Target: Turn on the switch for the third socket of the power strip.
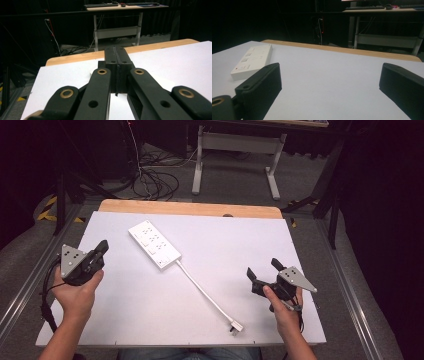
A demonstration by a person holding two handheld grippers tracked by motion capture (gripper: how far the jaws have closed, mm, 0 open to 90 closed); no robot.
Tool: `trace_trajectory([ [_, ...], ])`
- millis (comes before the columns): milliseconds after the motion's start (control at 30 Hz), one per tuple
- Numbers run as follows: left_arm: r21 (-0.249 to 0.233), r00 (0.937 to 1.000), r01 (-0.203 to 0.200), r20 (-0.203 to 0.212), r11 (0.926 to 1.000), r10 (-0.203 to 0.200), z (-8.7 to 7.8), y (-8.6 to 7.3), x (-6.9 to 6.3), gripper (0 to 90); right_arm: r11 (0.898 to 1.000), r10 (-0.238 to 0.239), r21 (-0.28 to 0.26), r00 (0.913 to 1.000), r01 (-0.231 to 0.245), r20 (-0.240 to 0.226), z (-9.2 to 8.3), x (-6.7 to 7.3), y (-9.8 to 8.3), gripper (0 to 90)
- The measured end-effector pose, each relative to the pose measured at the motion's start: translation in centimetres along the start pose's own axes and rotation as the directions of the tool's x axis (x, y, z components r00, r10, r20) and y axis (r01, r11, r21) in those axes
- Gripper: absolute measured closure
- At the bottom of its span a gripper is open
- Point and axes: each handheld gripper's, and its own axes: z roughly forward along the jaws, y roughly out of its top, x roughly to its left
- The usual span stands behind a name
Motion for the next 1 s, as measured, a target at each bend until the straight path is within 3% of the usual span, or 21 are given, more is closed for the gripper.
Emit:
trace_trajectory([
  [300,-0.014,0.9997,0.021,-0.013,0.9997,-0.021,-1.5,-0.6,-0.2,89.9,1.0,-0.004,-0.003,1.0,0.004,-0.003,0.0,0.1,0.1,4.7],
  [833,-0.023,0.9993,0.03,-0.024,0.9993,-0.03,-1.3,-0.8,-0.6,89.4,1.0,-0.003,-0.003,1.0,0.003,-0.002,0.0,0.1,0.1,4.7],
  [1000,-0.029,0.9984,0.035,-0.044,0.9989,-0.037,-1.5,-0.9,-0.1,88.6,1.0,-0.001,-0.003,1.0,0.001,-0.002,0.0,0.1,0.1,4.7],
])
